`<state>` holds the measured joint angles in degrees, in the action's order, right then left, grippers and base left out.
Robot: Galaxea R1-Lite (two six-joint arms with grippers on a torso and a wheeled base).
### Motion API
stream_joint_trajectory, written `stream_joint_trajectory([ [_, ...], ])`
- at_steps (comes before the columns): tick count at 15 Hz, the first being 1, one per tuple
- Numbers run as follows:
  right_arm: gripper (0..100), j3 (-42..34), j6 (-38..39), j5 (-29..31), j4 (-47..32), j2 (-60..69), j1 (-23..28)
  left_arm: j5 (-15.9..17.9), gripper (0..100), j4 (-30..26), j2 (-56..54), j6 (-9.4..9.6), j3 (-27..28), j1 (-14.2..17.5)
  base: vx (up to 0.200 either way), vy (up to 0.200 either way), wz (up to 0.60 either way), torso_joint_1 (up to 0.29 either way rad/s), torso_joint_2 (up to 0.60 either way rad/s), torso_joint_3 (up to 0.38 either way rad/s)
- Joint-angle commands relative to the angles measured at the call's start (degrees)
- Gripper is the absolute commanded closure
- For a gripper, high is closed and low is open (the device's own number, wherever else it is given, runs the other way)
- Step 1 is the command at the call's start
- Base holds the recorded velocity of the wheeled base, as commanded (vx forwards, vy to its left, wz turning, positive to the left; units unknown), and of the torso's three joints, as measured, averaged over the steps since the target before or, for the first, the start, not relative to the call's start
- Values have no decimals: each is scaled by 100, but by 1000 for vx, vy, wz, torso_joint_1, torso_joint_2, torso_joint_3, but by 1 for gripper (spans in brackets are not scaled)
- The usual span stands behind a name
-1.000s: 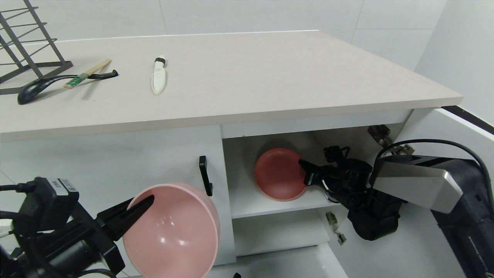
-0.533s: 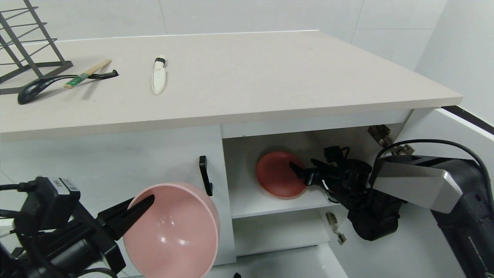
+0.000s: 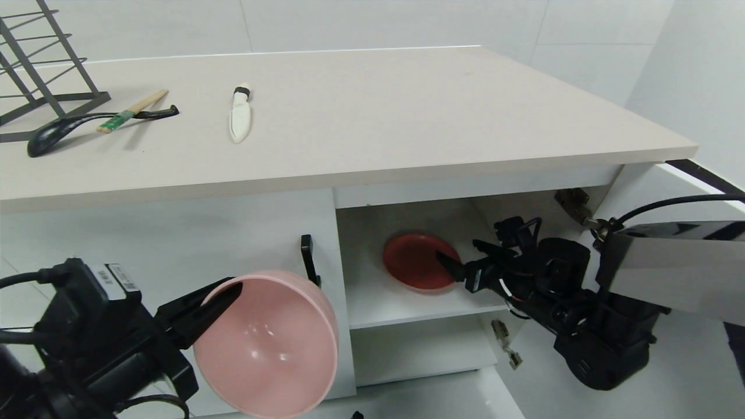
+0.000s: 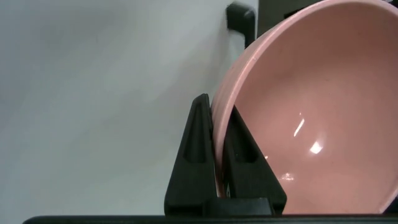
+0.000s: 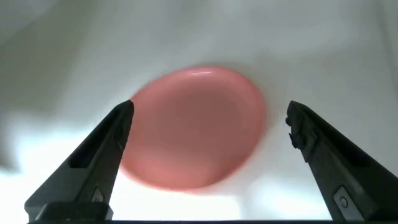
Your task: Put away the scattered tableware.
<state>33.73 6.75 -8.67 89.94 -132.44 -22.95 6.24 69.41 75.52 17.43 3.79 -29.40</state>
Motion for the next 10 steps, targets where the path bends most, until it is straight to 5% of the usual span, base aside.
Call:
stream_joint_trajectory([
  [1,0,-824,-7,5,6,878,-324,0,100,46,490,401,517,-646,0,0,0,0,0,0],
  [5,0,-1598,-7,14,6,1308,-350,0,100,459,1325,428,693,-1410,0,0,0,0,0,0],
  [7,0,-1800,-7,14,6,1493,-297,-9,100,942,1949,428,869,-1551,0,0,0,0,0,0],
  [9,0,-1993,-174,155,6,1730,-165,-18,100,2032,2968,419,957,-1577,0,0,0,0,0,0],
  [10,0,-2011,-561,304,6,1765,-51,-18,100,2059,3346,419,1080,-1577,0,0,0,0,0,0],
])
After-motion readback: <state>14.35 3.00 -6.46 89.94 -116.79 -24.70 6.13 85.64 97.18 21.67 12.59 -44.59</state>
